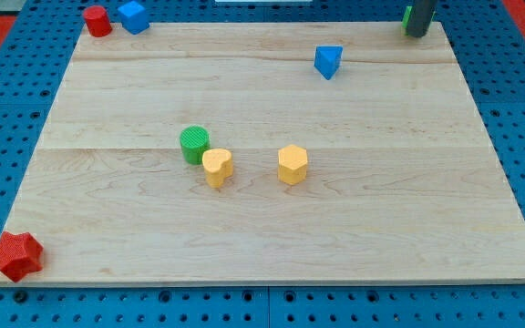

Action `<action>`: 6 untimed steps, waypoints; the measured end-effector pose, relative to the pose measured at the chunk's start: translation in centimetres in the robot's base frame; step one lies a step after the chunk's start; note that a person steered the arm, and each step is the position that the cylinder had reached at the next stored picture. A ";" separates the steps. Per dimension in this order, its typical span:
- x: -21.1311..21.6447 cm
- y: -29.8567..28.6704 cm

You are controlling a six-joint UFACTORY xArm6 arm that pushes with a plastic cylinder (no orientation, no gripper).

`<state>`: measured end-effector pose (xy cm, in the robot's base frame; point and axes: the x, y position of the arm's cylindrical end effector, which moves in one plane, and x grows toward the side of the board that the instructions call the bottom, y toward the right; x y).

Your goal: Nudge the yellow heart a bit

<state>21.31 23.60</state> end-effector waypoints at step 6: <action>0.8 -19.9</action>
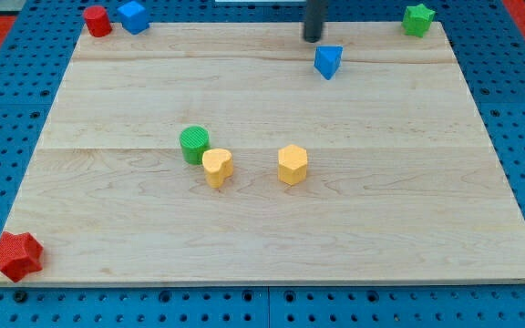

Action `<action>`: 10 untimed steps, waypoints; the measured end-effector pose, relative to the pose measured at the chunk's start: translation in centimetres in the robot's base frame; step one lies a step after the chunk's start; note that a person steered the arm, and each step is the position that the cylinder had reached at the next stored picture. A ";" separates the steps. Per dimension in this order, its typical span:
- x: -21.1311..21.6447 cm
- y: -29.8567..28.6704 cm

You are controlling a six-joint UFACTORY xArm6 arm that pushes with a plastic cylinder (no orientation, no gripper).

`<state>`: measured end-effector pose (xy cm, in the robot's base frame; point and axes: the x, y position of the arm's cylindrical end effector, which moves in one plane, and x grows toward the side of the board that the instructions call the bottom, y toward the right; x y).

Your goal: Nudge the yellow heart a bit

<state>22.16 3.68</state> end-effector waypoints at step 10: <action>24.6 -17.4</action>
